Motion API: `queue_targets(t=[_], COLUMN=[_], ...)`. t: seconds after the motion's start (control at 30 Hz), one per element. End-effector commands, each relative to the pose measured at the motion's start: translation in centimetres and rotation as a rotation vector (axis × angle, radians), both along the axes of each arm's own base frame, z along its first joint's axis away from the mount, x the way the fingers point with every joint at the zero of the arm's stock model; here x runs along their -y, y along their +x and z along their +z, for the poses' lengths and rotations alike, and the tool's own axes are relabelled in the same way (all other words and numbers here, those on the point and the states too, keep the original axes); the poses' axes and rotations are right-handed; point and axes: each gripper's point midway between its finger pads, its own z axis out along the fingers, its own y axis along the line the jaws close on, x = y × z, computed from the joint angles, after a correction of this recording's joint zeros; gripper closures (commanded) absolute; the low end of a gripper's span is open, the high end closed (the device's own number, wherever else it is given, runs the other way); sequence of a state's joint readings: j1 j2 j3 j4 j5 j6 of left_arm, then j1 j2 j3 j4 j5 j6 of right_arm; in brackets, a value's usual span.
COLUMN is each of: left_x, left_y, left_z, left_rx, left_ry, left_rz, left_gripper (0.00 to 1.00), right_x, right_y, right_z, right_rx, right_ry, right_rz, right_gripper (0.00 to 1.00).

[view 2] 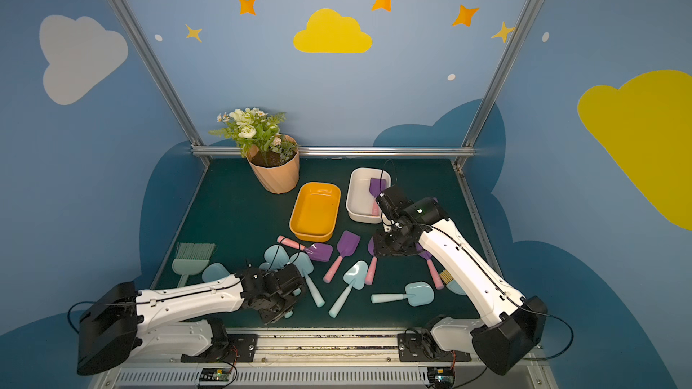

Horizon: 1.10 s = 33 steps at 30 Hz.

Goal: Sort the small shovels by color and place them into the storage box
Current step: Pick up the shovel from the center of the board.

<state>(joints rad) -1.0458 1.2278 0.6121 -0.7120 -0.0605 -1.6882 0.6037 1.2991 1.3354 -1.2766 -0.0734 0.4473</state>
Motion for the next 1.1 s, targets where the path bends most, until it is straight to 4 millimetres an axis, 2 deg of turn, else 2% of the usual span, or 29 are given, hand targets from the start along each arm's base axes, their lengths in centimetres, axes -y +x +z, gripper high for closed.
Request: queue_targets(t=[0.0,0.3,0.5,0.63,0.8,0.93,1.07], left_x=[-1.2,-1.8,-1.8,-2.0,-1.5,1.0,3.3], left_y=[-0.4,-0.2,0.6,1.9,5.3,9.7,14.0], left_z=[0.1,2.2,4.9,8.3,13.7,18.2,21.0], left_rx=[0.003,0.042,0.081,0.145,0.208,0.305,0.345], left_ry=[0.040,0.083,0.135,0.179,0.201,0.142,0.057], left_rz=[0.011,-0.001,-0.057,-0.112,-0.273,-0.471,-0.643], left_gripper=[0.97,0.97,0.97,0.97,0.97,0.97,0.97], right_x=[0.1,0.0,0.1,0.2,0.3,0.4,0.5], right_y=[-0.4,-0.3,-0.3,-0.4,-0.5,-0.4,-0.5], right_z=[0.1,0.0,0.1,0.2,0.3,0.1,0.0], right_rx=[-0.004,-0.004,0.000,0.004,0.008,0.006,-0.009], right_ry=[0.011,0.016,0.017,0.019,0.018,0.005,-0.003], right_rz=[0.002,0.000,-0.004,-0.010,-0.007,-0.006,-0.020], right_gripper=[0.42,0.42,0.42,0.42,0.42,0.42,0.42])
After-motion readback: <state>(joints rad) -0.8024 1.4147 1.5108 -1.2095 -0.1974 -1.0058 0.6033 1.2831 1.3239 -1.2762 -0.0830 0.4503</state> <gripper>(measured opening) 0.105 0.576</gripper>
